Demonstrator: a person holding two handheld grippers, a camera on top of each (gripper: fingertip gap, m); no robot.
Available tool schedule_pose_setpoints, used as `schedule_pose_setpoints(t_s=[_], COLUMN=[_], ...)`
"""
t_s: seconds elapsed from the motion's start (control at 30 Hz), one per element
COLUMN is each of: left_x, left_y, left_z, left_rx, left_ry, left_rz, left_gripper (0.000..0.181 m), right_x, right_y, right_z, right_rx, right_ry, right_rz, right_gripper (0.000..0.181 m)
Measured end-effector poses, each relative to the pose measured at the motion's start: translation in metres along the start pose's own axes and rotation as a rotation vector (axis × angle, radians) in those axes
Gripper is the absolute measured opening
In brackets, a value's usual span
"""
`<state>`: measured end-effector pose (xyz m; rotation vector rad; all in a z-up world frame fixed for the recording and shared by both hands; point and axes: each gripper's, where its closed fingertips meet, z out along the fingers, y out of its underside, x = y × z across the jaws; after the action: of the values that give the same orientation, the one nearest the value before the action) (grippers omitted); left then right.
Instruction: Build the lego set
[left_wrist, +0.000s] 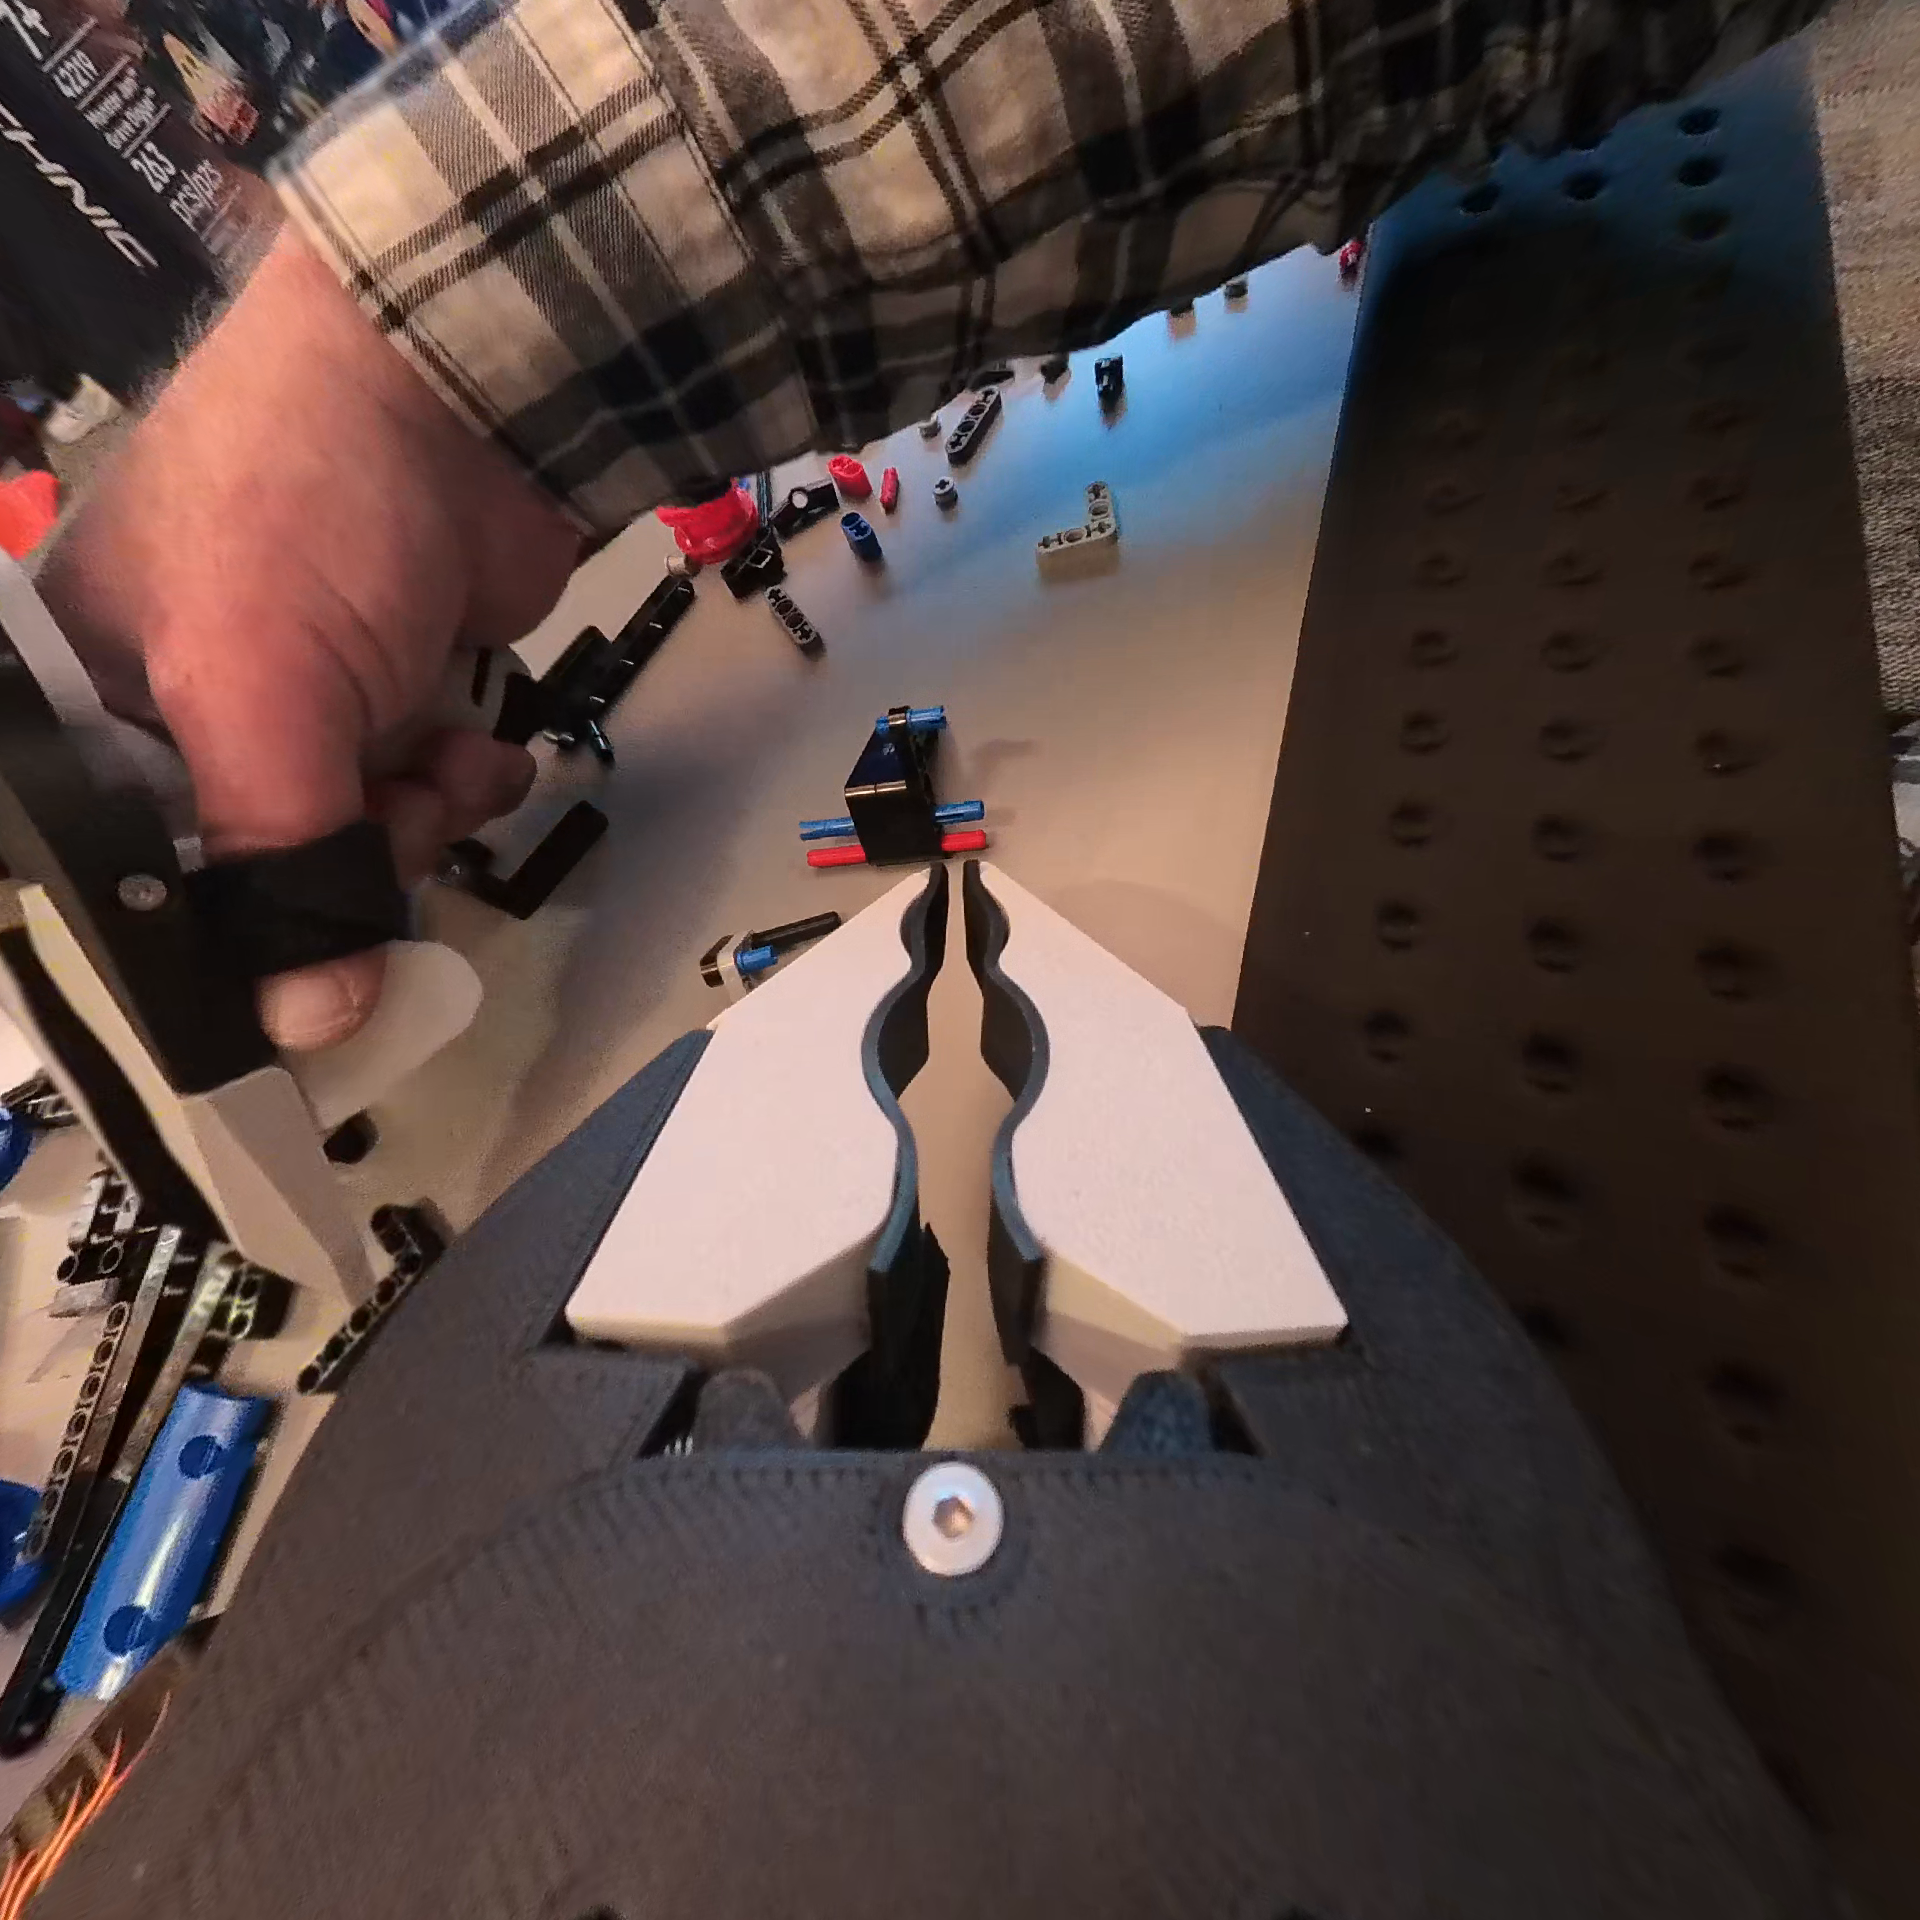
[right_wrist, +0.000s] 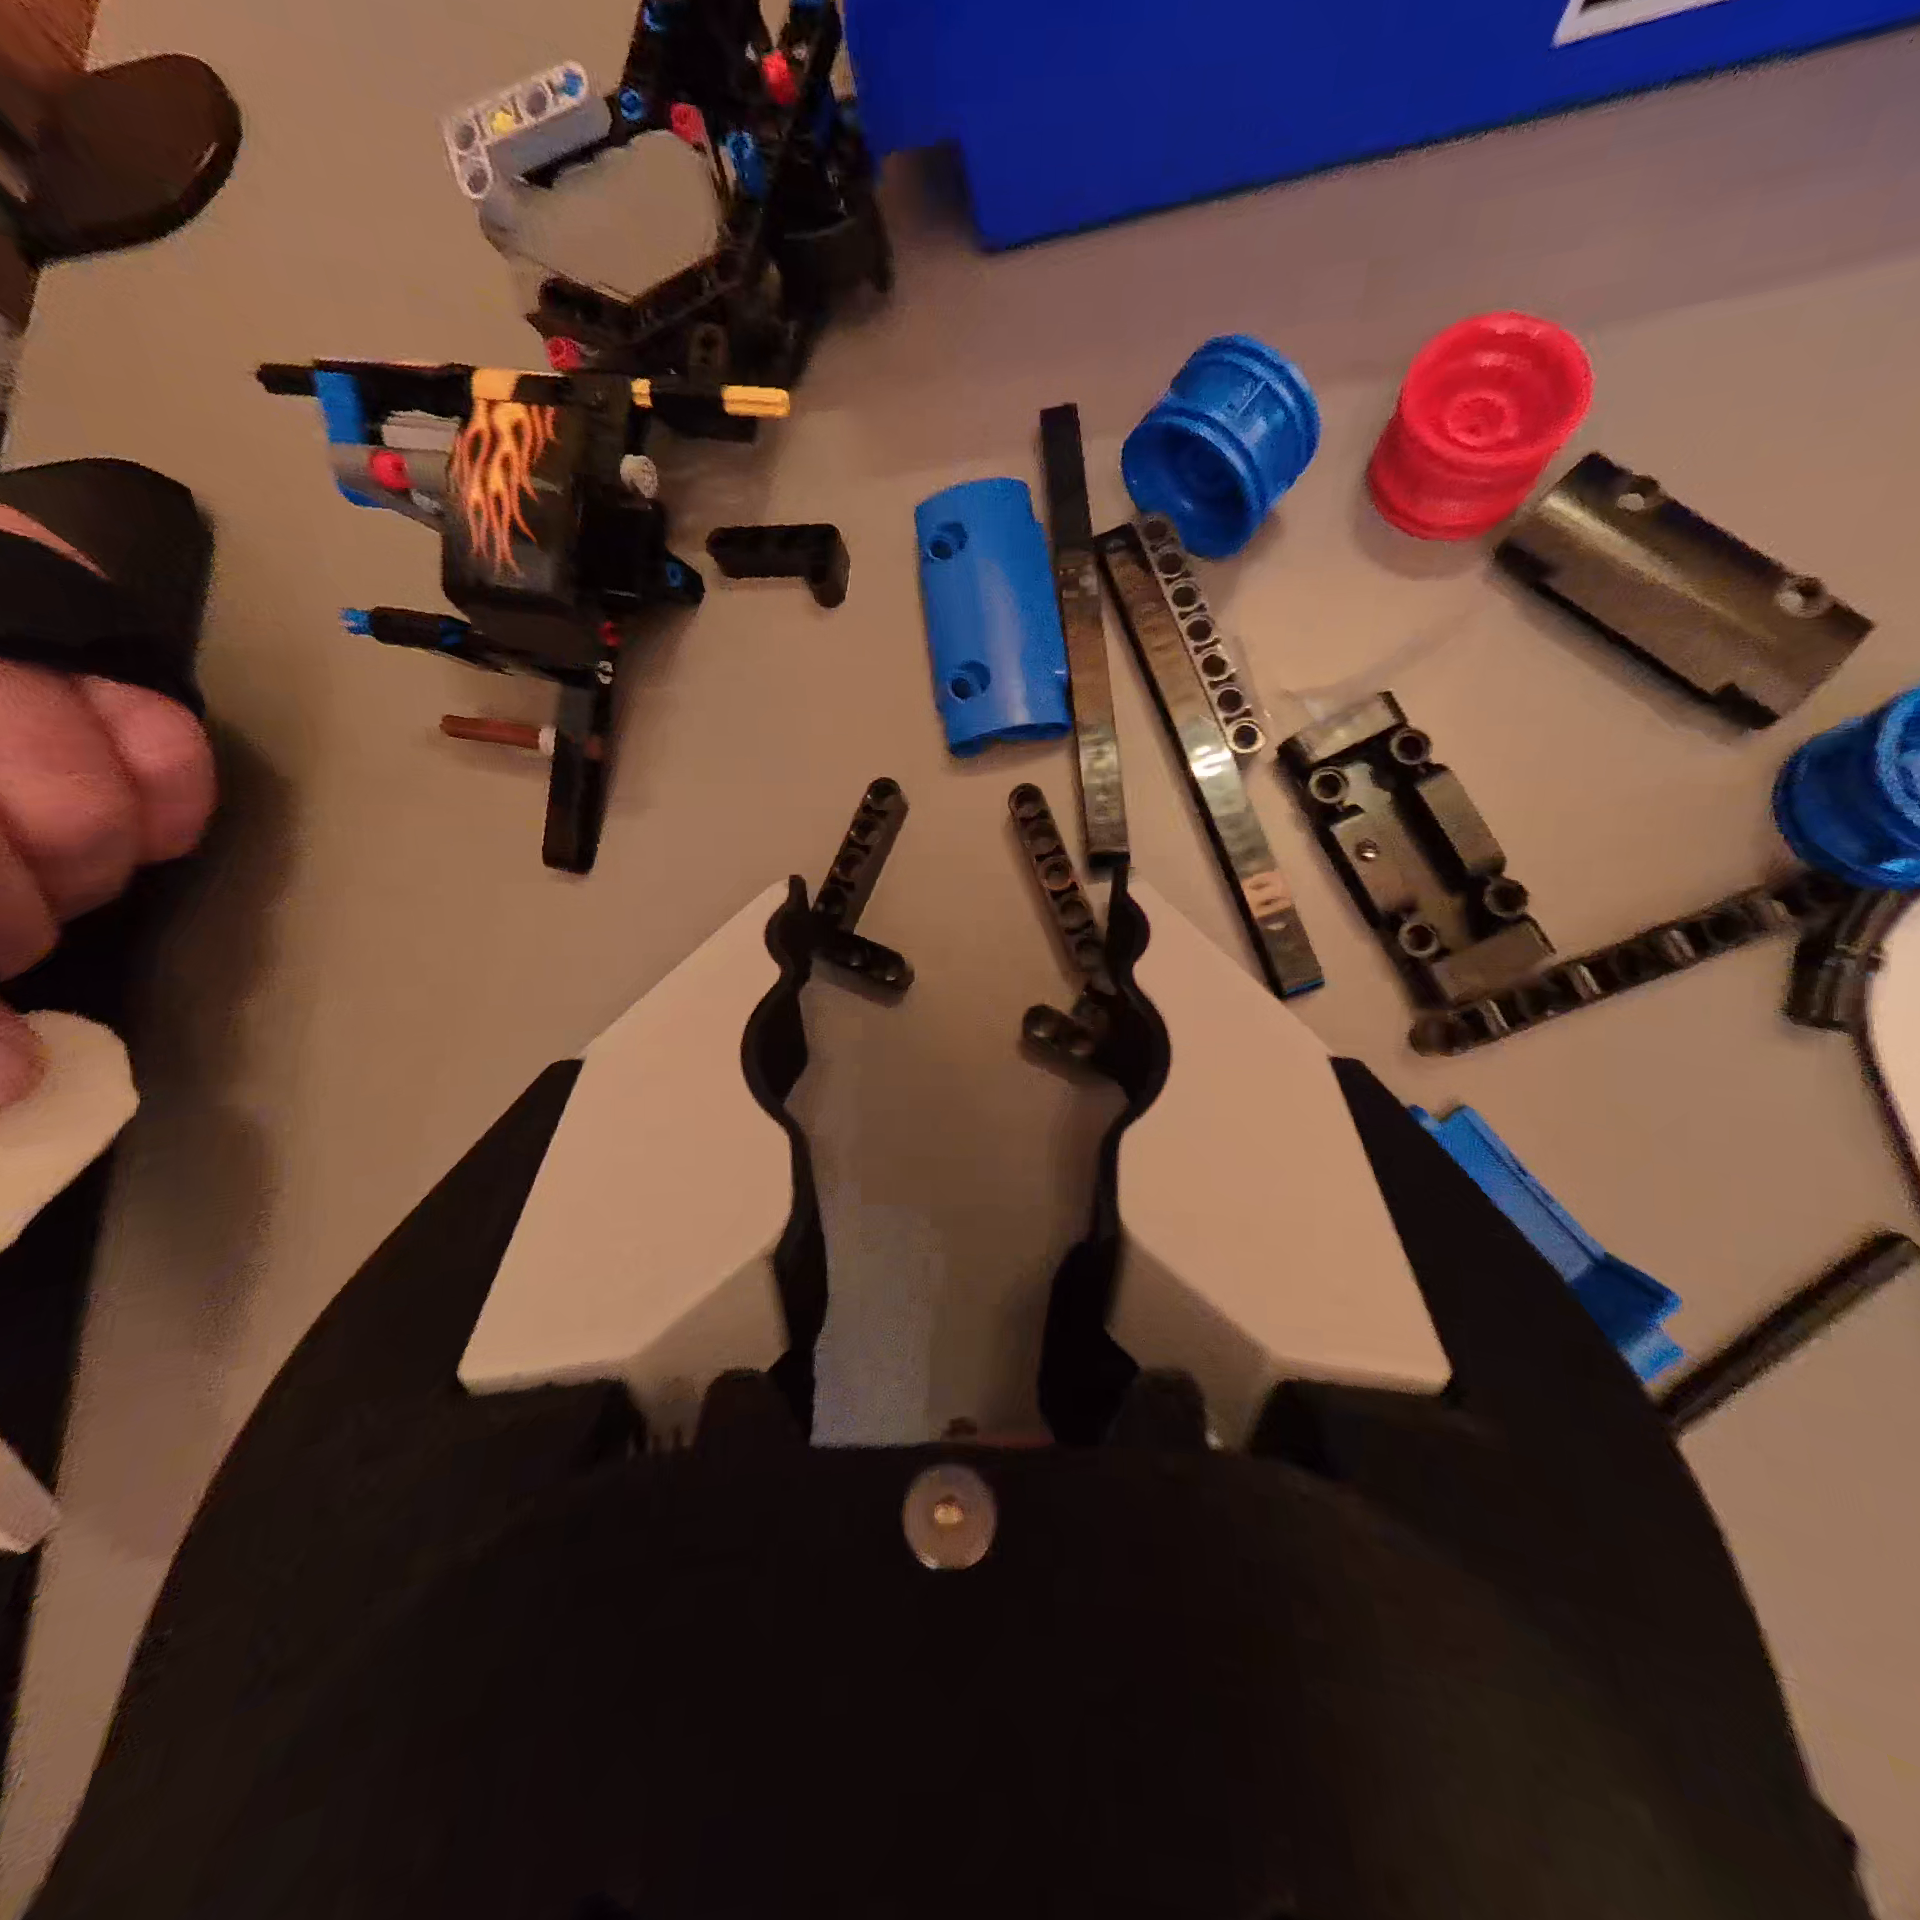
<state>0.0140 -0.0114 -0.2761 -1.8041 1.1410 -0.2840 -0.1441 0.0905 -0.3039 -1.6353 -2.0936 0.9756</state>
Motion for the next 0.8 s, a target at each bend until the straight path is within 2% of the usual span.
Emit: schedule_pose_setpoints(t_s=[0.13,0.2,0.3,0.4,0.63,0.8], left_x=[0.001,0.001,0.002,0.002,0.001,0.001], left_y=[-0.001,-0.001,-0.001,-0.001,0.000,0.000], left_z=[0.000,0.000,0.000,0.000,0.001,0.001], left_rx=[0.004,0.005,0.006,0.006,0.002,0.005], left_ry=[0.004,0.007,0.013,0.014,0.017,0.018], left_rz=[-0.001,0.000,0.000,-0.001,-0.017,-0.020], left_gripper=[0.002,0.001,0.002,0.002,0.002,0.002], right_x=[0.020,0.035,0.047,0.045,0.010,0.022], right_y=[0.009,0.027,0.059,0.073,0.045,0.049], right_z=[-0.036,-0.058,-0.076,-0.072,-0.045,-0.063], right_rx=[-0.002,-0.030,-0.075,-0.065,0.010,-0.005], right_ry=[0.129,0.204,0.251,0.226,0.050,0.135], right_rz=[0.010,0.057,0.128,0.167,0.121,0.092], right_gripper=[0.060,0.068,0.069,0.070,0.067,0.067])
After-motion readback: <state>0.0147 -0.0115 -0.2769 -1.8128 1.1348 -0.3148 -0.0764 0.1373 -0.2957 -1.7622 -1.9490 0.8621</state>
